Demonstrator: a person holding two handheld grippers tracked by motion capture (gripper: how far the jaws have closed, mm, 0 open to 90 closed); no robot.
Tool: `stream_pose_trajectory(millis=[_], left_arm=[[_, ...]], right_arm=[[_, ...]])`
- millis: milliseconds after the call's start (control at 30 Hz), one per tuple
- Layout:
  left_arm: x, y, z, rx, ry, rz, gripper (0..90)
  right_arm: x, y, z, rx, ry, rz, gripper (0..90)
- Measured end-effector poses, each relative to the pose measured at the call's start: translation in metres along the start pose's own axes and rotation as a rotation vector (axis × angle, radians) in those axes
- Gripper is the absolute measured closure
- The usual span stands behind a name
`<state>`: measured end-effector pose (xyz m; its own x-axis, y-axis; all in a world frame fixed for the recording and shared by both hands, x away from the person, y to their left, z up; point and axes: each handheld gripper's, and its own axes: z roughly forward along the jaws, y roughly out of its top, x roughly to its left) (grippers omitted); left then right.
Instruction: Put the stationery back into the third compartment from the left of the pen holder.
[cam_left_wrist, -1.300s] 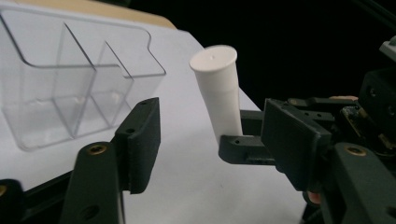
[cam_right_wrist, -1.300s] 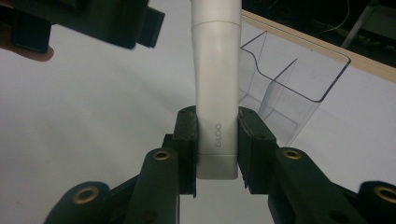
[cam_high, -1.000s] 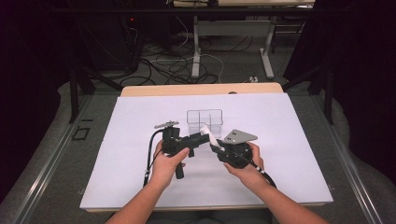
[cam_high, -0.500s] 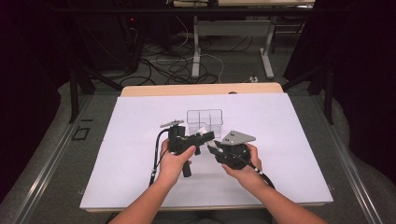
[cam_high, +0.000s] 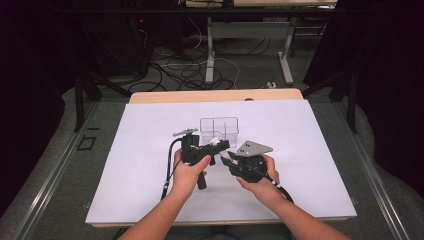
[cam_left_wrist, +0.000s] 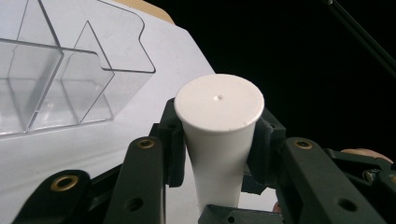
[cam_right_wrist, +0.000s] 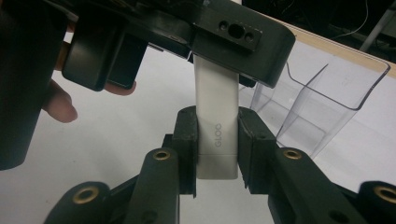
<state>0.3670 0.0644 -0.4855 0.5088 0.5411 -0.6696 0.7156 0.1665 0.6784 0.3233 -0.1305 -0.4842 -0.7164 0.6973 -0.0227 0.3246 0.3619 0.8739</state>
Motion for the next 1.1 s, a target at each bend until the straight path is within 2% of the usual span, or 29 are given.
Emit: stream_pose_trajectory(millis=[67, 200, 433, 500, 533, 567, 667, 800, 933, 967, 1033, 1100], left_arm=[[0.000, 0.000, 0.000, 0.003, 0.000, -0.016, 65.6], [0.000, 0.000, 0.000, -0.001, 0.004, -0.025, 65.8], [0.002, 0.000, 0.000, 0.022, 0.009, -0.038, 66.0], [0.002, 0.000, 0.001, 0.021, 0.012, -0.045, 66.1], [0.002, 0.000, 0.001, 0.027, 0.013, -0.048, 66.1], [0.002, 0.000, 0.002, 0.023, 0.013, -0.052, 66.1], [0.002, 0.000, 0.002, 0.032, 0.013, -0.043, 66.2], [0.004, 0.001, 0.004, 0.026, 0.025, -0.043, 66.3], [0.006, 0.003, 0.003, 0.030, 0.039, -0.039, 66.3], [0.005, 0.004, 0.004, 0.022, 0.042, -0.058, 66.3], [0.006, 0.006, 0.004, 0.013, 0.051, -0.039, 66.3], [0.006, 0.009, 0.003, 0.004, 0.056, -0.038, 66.3]], right_arm=[[0.000, 0.000, 0.000, 0.000, 0.000, 0.003, 70.8], [0.000, -0.001, 0.001, -0.001, -0.002, 0.002, 70.8], [0.000, -0.001, 0.002, 0.013, 0.006, 0.003, 70.7], [-0.001, -0.002, 0.004, -0.005, 0.007, 0.007, 70.7], [-0.001, -0.002, 0.002, 0.022, 0.008, 0.006, 70.6], [-0.001, -0.002, 0.003, 0.012, 0.006, 0.006, 70.5], [-0.001, -0.003, 0.003, 0.014, 0.004, 0.008, 69.5], [-0.004, -0.003, 0.003, -0.001, -0.005, 0.016, 62.9], [-0.008, -0.005, 0.002, 0.017, 0.001, 0.031, 55.4], [-0.011, -0.006, 0.003, 0.041, 0.006, 0.034, 52.7], [-0.011, -0.007, 0.004, 0.034, 0.004, 0.035, 51.3], [-0.013, -0.008, 0.006, 0.053, 0.003, 0.031, 48.8]])
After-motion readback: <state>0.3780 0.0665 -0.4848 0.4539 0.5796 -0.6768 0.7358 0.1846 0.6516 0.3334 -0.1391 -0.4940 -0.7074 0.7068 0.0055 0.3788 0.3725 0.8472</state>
